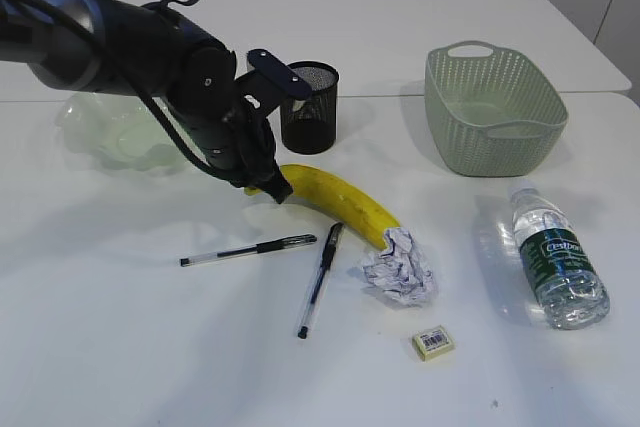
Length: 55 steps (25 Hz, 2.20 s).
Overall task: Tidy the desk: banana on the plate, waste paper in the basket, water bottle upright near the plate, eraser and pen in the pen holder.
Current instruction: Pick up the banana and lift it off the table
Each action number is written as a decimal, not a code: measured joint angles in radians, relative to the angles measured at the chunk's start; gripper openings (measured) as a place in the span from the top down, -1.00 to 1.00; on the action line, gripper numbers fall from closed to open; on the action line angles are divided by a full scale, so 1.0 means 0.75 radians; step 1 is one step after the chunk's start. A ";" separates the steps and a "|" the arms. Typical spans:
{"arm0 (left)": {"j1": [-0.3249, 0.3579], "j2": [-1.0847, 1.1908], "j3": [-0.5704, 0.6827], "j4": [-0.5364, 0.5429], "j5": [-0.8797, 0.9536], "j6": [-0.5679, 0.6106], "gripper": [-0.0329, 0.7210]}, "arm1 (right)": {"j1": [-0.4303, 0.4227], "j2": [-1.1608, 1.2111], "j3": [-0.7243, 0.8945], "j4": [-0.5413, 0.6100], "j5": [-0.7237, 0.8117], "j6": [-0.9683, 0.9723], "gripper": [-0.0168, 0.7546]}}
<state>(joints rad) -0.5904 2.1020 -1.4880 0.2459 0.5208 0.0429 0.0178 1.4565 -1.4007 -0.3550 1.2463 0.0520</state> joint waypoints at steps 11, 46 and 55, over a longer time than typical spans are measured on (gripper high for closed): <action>0.000 0.000 0.000 0.071 0.174 0.000 0.94 | 0.000 0.000 0.000 0.000 0.000 0.000 0.00; 0.000 -0.001 0.000 0.103 -0.011 0.000 0.05 | 0.000 0.000 0.000 0.000 0.000 0.000 0.00; 0.000 0.060 0.000 0.111 -0.042 0.000 -0.46 | 0.000 0.000 0.000 0.000 0.000 0.000 0.00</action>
<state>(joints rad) -0.5904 2.1473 -1.4880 0.3294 0.4895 0.0429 0.0178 1.4565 -1.4007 -0.3550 1.2463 0.0520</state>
